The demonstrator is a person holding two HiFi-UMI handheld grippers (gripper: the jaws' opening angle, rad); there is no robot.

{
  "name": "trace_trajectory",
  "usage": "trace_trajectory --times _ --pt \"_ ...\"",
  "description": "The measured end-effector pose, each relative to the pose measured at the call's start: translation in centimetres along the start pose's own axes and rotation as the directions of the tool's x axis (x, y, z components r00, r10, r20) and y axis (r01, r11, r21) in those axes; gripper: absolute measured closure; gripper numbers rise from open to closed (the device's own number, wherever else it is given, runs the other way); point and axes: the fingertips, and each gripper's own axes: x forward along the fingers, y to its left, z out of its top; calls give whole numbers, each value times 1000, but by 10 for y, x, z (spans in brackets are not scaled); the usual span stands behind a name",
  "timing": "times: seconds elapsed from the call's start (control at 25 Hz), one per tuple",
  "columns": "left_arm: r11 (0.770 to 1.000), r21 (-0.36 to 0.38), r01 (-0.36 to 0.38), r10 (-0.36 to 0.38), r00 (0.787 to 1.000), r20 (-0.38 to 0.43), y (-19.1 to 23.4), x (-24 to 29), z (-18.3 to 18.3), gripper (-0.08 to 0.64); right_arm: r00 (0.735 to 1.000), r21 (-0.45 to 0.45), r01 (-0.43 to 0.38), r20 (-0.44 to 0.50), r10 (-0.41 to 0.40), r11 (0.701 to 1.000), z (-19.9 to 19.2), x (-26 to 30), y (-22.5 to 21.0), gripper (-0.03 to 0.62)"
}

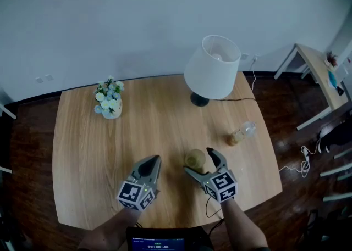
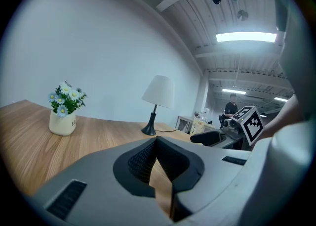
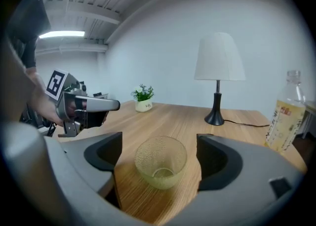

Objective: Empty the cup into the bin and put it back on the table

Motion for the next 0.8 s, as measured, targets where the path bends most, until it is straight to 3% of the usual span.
trace_trajectory --times 0.16,0.36,0.44,0.6,0.8 --pt "999 21 34 -35 999 30 -12 -4 12 568 997 10 47 56 -47 999 24 -23 -1 129" --pt "997 35 64 -66 996 52 -31 -15 23 568 993 -18 64 100 -62 998 37 -52 11 202" --pt "996 51 79 -82 994 70 -41 -19 32 568 990 -19 73 122 -71 997 44 -65 13 295" --pt "990 82 112 -120 989 91 -62 -29 47 569 987 -19 53 154 -49 998 54 -87 23 357" --pt "990 117 77 -93 986 140 -93 -50 66 569 982 -46 16 189 -7 999 59 -125 34 387"
